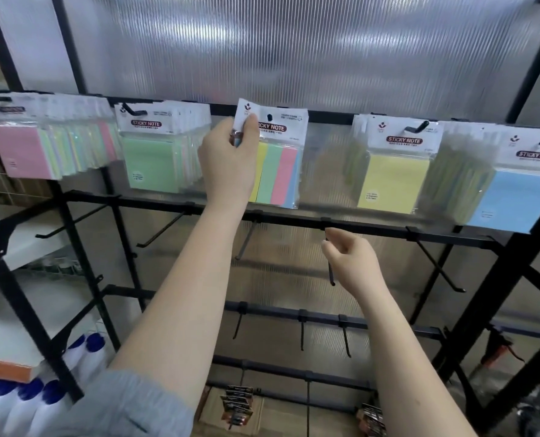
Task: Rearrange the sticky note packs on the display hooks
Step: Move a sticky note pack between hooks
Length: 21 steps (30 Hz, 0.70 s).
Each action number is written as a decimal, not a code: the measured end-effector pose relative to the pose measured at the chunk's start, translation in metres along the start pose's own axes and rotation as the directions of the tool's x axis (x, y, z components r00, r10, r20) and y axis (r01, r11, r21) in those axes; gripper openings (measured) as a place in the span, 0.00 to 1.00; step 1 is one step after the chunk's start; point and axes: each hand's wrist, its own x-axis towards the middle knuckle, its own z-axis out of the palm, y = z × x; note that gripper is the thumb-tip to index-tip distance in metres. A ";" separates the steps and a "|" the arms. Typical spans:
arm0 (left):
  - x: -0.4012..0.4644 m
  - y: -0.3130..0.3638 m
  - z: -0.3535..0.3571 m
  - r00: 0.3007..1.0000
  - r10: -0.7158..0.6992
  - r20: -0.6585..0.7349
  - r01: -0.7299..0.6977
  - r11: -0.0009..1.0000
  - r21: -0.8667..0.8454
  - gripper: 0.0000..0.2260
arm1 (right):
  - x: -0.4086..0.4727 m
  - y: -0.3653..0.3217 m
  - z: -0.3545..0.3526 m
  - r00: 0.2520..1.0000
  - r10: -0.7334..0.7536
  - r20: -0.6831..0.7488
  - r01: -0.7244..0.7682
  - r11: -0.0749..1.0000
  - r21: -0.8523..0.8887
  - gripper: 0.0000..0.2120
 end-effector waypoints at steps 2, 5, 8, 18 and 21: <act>0.002 0.001 0.001 1.000 0.020 -0.018 -0.020 1.000 -0.001 0.22 | 0.002 -0.002 0.001 1.000 0.002 -0.014 -0.002 1.000 0.004 0.19; 0.003 -0.001 0.004 0.998 0.042 -0.035 -0.042 0.999 0.020 0.22 | 0.003 -0.005 0.004 0.999 0.005 -0.042 -0.005 1.000 -0.002 0.19; 0.003 -0.007 0.007 0.993 0.104 -0.049 -0.101 0.993 0.059 0.22 | 0.003 -0.008 0.008 0.997 0.016 -0.071 -0.016 1.000 -0.009 0.19; 0.012 -0.022 0.009 0.987 0.162 -0.019 -0.159 0.979 0.128 0.09 | 0.000 -0.030 0.022 0.967 -0.011 -0.256 0.014 1.000 0.010 0.15; 0.015 -0.029 0.000 0.986 0.165 0.038 -0.169 0.978 0.122 0.12 | 0.000 -0.046 0.024 0.914 -0.048 -0.403 0.068 0.997 0.035 0.12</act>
